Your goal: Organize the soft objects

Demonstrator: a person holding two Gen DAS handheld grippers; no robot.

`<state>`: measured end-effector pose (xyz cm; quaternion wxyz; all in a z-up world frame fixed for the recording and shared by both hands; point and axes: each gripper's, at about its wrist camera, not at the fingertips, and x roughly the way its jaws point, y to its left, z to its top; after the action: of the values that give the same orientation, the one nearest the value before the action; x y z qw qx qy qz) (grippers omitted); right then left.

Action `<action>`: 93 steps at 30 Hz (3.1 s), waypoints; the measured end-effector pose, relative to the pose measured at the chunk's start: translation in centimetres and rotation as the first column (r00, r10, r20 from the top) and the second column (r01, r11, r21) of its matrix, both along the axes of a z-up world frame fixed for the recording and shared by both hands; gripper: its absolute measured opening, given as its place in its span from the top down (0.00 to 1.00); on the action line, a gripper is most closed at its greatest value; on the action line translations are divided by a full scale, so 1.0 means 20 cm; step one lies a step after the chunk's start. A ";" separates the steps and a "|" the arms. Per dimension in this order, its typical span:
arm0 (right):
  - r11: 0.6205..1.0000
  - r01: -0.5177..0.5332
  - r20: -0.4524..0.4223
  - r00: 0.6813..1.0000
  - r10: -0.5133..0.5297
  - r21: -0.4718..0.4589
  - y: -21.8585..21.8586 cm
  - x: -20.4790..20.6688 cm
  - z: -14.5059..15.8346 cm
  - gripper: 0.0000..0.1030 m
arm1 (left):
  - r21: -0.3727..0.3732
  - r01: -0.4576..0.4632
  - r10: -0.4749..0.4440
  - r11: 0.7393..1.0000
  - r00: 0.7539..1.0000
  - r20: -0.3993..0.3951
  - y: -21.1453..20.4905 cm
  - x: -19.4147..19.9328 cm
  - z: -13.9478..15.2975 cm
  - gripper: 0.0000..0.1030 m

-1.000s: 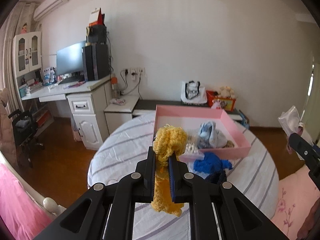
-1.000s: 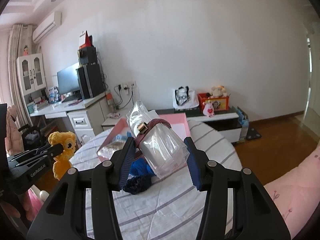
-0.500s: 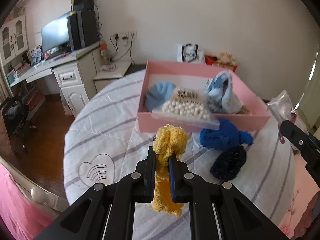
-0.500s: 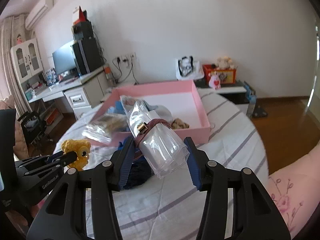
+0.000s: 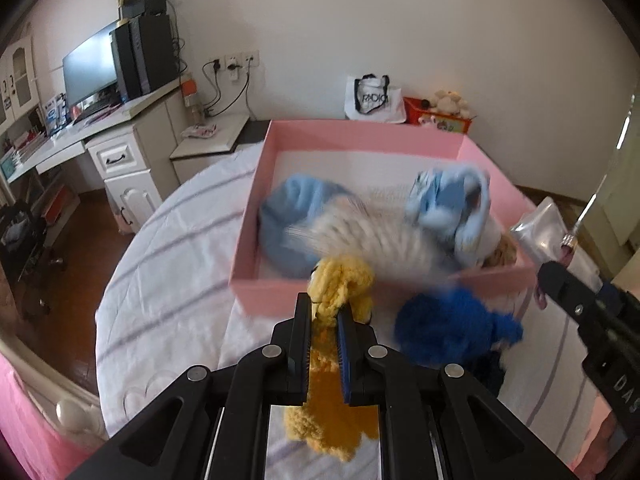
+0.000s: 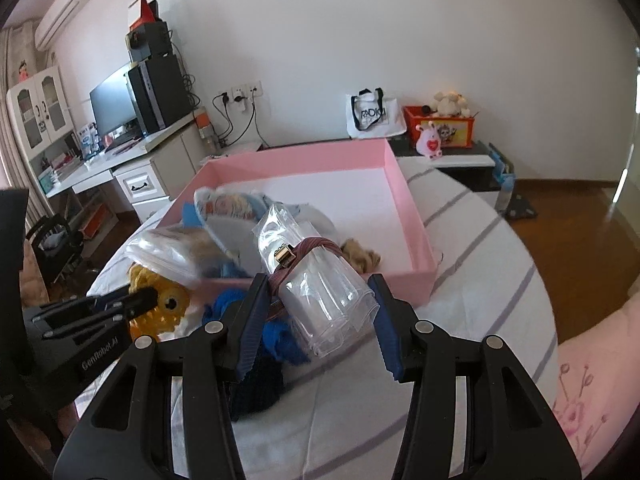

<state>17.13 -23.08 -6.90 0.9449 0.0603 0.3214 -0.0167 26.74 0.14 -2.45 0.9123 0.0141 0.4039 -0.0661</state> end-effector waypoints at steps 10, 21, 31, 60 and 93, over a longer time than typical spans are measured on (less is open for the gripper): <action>0.999 -0.026 0.050 0.998 0.028 -0.034 -0.01 0.17 0.16 0.55 | -0.027 0.030 -0.028 0.999 0.998 0.052 0.02 0.24 0.18 0.92; 0.996 -0.032 -0.015 0.999 0.031 -0.080 -0.05 0.50 0.18 0.55 | 0.073 0.020 -0.024 0.997 0.998 0.052 -0.10 0.58 0.15 0.92; 0.993 -0.115 -0.108 0.988 0.114 -0.001 -0.08 0.78 0.13 0.55 | 0.119 0.051 -0.054 0.992 0.998 0.029 -0.22 0.87 0.20 0.92; 0.994 -0.070 -0.083 0.995 0.063 -0.086 -0.10 0.84 0.12 0.00 | 0.165 0.027 -0.027 0.986 1.000 0.000 -0.33 1.21 -0.03 0.25; 0.994 -0.029 0.013 0.999 0.031 -0.109 0.05 0.23 0.34 0.00 | 0.036 -0.038 0.035 0.999 0.995 0.093 -0.05 0.25 0.20 0.24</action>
<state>21.77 -22.02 -0.17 0.9492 0.0038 0.3142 -0.0196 31.80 -0.87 1.45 0.9306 0.0271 0.3628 -0.0411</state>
